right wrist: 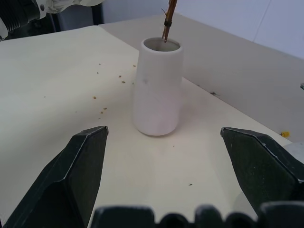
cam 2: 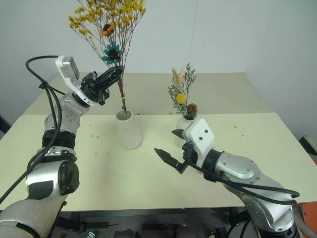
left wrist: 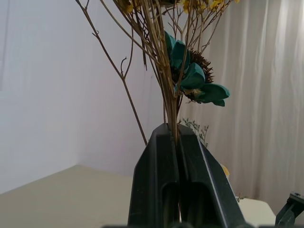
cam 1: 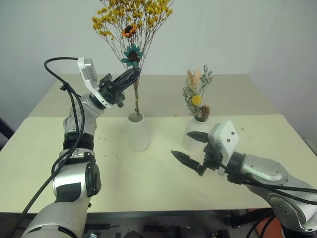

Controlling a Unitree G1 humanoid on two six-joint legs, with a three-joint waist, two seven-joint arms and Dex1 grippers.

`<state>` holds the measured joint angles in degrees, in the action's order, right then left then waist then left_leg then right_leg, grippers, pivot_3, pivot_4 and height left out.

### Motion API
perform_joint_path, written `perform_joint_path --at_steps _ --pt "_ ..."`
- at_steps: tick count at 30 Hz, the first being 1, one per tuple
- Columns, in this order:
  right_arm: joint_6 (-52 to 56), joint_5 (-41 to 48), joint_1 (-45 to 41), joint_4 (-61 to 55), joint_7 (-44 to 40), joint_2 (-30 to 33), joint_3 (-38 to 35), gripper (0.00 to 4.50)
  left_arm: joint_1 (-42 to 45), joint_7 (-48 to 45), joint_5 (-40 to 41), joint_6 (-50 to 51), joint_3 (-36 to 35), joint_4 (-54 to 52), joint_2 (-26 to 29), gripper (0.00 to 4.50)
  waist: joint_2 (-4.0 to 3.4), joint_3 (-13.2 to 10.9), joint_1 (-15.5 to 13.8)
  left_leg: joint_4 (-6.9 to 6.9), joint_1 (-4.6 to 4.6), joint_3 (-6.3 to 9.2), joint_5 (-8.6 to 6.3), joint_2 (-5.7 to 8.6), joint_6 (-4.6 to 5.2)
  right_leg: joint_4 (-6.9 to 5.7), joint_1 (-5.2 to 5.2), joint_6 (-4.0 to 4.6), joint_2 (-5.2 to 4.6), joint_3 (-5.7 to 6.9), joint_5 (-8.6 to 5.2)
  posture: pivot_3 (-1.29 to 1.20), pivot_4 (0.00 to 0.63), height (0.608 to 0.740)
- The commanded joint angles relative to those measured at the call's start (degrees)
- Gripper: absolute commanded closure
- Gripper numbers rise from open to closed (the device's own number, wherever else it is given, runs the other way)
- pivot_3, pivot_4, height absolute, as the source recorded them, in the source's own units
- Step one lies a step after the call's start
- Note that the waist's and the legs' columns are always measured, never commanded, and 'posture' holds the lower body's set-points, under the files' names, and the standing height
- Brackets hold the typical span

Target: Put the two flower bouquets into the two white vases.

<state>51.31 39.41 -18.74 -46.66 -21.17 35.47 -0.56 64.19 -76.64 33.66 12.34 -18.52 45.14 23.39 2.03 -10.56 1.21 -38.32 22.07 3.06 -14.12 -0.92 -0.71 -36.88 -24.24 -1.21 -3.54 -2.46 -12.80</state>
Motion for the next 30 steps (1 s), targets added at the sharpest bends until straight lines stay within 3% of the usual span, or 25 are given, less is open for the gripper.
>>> perform_joint_path --at_steps 1,8,24,30 --pt "-0.7 0.0 -0.3 -0.8 -0.5 0.3 -0.6 0.0 -0.7 -0.6 -0.7 -2.0 0.9 -1.9 -0.1 4.48 0.0 0.0 0.0 0.0 0.0 0.0 0.0 0.0 0.0 0.01 0.0 0.0 0.0 0.0 0.0 0.0 0.15 0.74" --pt "-0.9 -0.3 -0.4 -0.2 -0.9 0.3 -0.1 0.0 -4.3 -0.1 -4.8 -7.0 4.0 -1.3 -1.2 4.48 0.0 0.0 -0.1 -0.01 0.01 0.0 0.0 -0.01 0.0 0.0 -0.01 0.0 0.0 0.0 0.0 0.0 0.15 0.74" --pt "-1.8 -1.8 1.3 -0.6 -1.4 0.3 -0.1 0.0 -10.2 2.0 -5.0 -12.5 3.4 -4.2 -1.1 4.48 0.0 0.0 -0.1 -0.02 0.0 0.0 0.0 -0.01 0.0 -0.02 -0.01 0.0 0.01 0.0 0.0 0.0 0.15 0.74" --pt "-2.5 -3.5 1.3 0.0 -2.6 0.3 0.6 0.0 -12.9 2.1 -4.1 -12.1 3.5 -8.2 -0.8 2.88 0.0 0.0 -0.2 -0.03 0.01 0.01 0.0 -0.01 0.0 0.0 0.0 0.0 0.0 0.0 0.0 0.0 0.15 0.74"
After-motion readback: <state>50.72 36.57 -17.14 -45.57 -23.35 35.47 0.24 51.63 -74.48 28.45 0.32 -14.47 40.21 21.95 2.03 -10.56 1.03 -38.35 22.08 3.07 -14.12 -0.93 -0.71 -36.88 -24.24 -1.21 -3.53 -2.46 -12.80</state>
